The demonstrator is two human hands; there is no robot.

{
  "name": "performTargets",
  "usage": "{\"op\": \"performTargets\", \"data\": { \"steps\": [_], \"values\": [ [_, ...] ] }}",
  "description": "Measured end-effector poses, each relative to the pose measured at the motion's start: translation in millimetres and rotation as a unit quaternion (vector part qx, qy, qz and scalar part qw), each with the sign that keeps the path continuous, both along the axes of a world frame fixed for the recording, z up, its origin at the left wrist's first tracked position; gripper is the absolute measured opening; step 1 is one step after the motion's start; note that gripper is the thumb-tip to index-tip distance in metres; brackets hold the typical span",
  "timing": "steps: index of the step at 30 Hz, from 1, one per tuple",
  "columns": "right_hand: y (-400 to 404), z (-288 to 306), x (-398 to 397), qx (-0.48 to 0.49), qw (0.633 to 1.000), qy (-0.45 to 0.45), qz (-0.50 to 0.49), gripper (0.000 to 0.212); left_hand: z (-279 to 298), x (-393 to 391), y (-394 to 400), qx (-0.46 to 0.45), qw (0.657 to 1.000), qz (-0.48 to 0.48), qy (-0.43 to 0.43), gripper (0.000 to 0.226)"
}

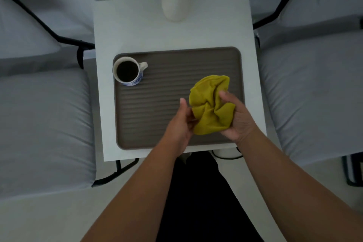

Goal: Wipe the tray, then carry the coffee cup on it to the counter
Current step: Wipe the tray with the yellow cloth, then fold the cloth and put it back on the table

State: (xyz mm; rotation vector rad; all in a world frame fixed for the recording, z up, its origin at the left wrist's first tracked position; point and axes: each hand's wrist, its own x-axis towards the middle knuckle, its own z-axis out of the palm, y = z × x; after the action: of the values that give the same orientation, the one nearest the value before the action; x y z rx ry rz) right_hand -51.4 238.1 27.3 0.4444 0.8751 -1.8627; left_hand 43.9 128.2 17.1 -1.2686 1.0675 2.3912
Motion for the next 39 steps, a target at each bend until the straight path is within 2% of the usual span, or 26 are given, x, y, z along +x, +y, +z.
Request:
{"op": "performTargets", "data": {
  "steps": [2, 5, 8, 11, 14, 16, 18, 19, 21, 23, 24, 26, 28, 30, 33, 36, 38, 39],
  "values": [
    [-2.9, 4.3, -4.6, 0.025, 0.998, 0.050, 0.001, 0.050, 4.2, -12.4, 0.4, 0.014, 0.999, 0.030, 0.024, 0.051],
    [0.5, 8.1, -17.5, 0.092, 0.989, 0.113, -0.005, 0.043, 4.0, -19.7, -4.4, -0.043, 0.996, 0.047, 0.061, 0.021],
    [11.0, 11.9, -33.8, 0.182, 0.968, 0.171, 0.008, 0.023, 4.3, -25.6, -6.8, -0.098, 0.991, 0.044, 0.077, 0.016],
    [20.3, 11.7, -48.9, 0.262, 0.934, 0.239, 0.033, 0.008, 4.4, -33.8, -11.6, -0.220, 0.971, 0.042, 0.088, 0.010],
    [24.4, 8.3, -59.6, 0.323, 0.884, 0.332, 0.069, 0.002, 8.7, -46.6, -14.1, -0.365, 0.925, -0.017, 0.103, 0.014],
    [23.5, 6.1, -67.1, 0.368, 0.832, 0.399, 0.115, 0.008, 11.3, -59.4, -15.0, -0.431, 0.896, -0.050, 0.101, 0.020],
    [18.8, 5.3, -79.0, 0.394, 0.811, 0.414, 0.127, 0.012, 13.1, -77.4, -16.3, -0.458, 0.882, -0.068, 0.082, 0.019],
    [16.1, 5.4, -86.6, 0.405, 0.813, 0.400, 0.125, 0.018, 13.2, -86.8, -17.2, -0.449, 0.888, -0.071, 0.068, 0.016],
    [12.5, 7.0, -102.8, 0.399, 0.853, 0.311, 0.128, 0.033, 11.6, -104.2, -20.3, -0.367, 0.928, -0.058, 0.030, 0.019],
    [12.8, 8.4, -116.7, 0.351, 0.902, 0.213, 0.137, 0.050, 9.5, -118.5, -24.1, -0.231, 0.973, -0.028, -0.014, 0.042],
    [14.4, 7.8, -123.4, 0.333, 0.912, 0.191, 0.141, 0.056, 8.7, -124.4, -26.2, -0.189, 0.981, -0.020, -0.029, 0.052],
    [15.3, 9.4, -137.5, 0.318, 0.919, 0.191, 0.136, 0.058, 12.0, -138.9, -30.7, -0.125, 0.991, -0.004, -0.036, 0.073],
    [11.0, 14.0, -154.8, 0.319, 0.918, 0.207, 0.114, 0.050, 17.1, -157.3, -37.3, -0.084, 0.996, 0.026, -0.022, 0.089],
    [3.7, 20.2, -176.0, 0.327, 0.915, 0.220, 0.085, 0.039, 21.4, -178.4, -44.4, -0.092, 0.995, 0.041, 0.003, 0.090],
    [-12.6, 25.5, -215.6, 0.351, 0.899, 0.255, 0.063, 0.031, 28.1, -215.0, -51.7, -0.184, 0.982, -0.038, 0.018, 0.061],
    [-32.8, 21.2, -255.3, 0.383, 0.872, 0.296, 0.063, 0.030, 32.5, -261.2, -55.7, -0.218, 0.970, -0.104, -0.041, 0.038],
    [-46.9, 17.7, -277.5, 0.400, 0.858, 0.315, 0.067, 0.032, 29.1, -288.6, -62.2, -0.236, 0.966, -0.091, -0.060, 0.033],
    [-52.7, 17.2, -286.6, 0.402, 0.853, 0.326, 0.063, 0.033, 24.3, -299.5, -67.1, -0.274, 0.957, -0.079, -0.056, 0.033]
  ]
}}
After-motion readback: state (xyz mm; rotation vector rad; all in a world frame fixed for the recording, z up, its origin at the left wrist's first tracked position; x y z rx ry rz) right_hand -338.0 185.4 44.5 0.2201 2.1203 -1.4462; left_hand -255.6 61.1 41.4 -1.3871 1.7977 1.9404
